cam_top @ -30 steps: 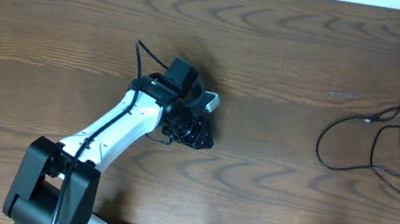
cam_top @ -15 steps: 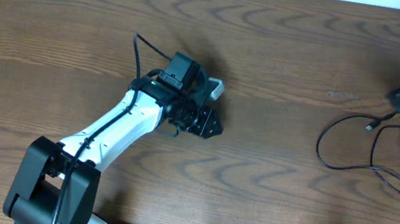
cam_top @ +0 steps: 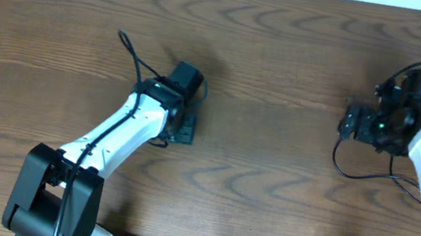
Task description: Untangle cables
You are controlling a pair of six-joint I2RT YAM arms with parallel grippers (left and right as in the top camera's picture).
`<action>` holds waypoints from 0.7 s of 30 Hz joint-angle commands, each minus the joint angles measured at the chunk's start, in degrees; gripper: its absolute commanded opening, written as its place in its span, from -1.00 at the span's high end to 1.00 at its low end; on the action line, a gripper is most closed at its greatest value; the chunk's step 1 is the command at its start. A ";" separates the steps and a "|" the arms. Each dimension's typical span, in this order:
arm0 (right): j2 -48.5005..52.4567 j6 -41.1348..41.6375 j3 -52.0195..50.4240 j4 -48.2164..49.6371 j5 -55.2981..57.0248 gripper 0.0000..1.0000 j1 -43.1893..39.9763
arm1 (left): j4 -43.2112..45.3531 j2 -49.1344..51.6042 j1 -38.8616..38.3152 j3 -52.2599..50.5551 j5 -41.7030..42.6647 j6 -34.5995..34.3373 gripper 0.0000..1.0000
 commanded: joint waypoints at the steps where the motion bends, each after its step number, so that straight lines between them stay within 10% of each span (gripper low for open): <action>1: 0.04 1.66 -0.37 -1.60 4.28 -0.98 1.66 | -3.61 0.00 3.93 -0.04 -5.68 -4.79 -0.33; 13: -0.15 1.64 -0.46 -15.63 -4.85 -0.69 1.62 | -18.45 -0.31 11.26 -0.37 6.21 3.52 -0.34; 21: -10.10 3.02 -6.51 -14.95 -1.84 -0.57 5.64 | -13.46 -12.52 11.26 -9.09 6.23 3.17 -0.34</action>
